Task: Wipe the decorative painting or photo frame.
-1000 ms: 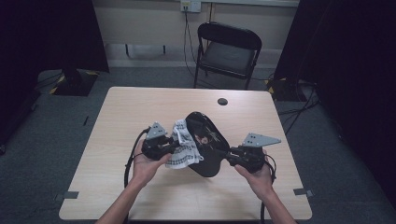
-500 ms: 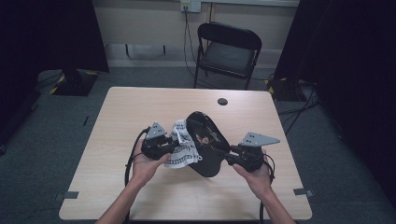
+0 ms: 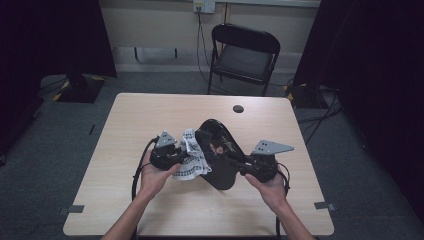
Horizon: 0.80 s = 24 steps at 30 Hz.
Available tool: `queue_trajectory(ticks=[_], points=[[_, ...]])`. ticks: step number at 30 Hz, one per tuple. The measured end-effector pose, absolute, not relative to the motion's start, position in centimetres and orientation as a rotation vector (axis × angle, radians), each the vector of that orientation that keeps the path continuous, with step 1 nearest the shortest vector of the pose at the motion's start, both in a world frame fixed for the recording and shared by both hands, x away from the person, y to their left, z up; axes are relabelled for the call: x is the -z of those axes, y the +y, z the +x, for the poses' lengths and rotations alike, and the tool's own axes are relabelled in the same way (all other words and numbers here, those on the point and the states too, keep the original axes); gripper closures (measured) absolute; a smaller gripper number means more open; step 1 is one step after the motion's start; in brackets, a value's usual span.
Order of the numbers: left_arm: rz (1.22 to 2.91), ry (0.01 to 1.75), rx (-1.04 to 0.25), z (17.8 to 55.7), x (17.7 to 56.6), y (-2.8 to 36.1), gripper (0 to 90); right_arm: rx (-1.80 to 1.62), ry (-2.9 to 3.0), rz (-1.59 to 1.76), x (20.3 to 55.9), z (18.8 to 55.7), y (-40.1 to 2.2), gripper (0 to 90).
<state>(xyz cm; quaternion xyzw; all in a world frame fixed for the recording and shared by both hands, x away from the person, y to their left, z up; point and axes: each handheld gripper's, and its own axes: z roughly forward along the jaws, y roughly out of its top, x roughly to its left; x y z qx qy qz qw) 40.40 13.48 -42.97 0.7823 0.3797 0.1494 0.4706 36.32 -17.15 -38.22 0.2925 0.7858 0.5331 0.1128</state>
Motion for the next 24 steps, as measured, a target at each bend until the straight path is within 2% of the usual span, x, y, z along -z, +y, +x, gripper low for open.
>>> queue_trajectory(ticks=[7, 13, 16, 24], points=[[1.951, 0.856, -0.364, 39.7, 42.7, 11.9, 74.8, -1.54, 2.301, 0.881, 38.2, 36.2, -17.3, 79.5], [1.94, 0.953, -0.424, 40.6, 43.4, 13.4, 75.0, -1.547, 2.304, 0.901, 38.2, 36.3, -17.6, 80.4], [1.927, 0.976, -0.402, 40.8, 43.6, 14.0, 75.2, -1.55, 2.299, 0.912, 38.2, 36.3, -17.5, 80.6], [1.988, 0.79, -0.332, 39.1, 43.1, 10.8, 75.3, -1.546, 2.302, 0.92, 38.1, 36.3, -17.4, 80.4]])
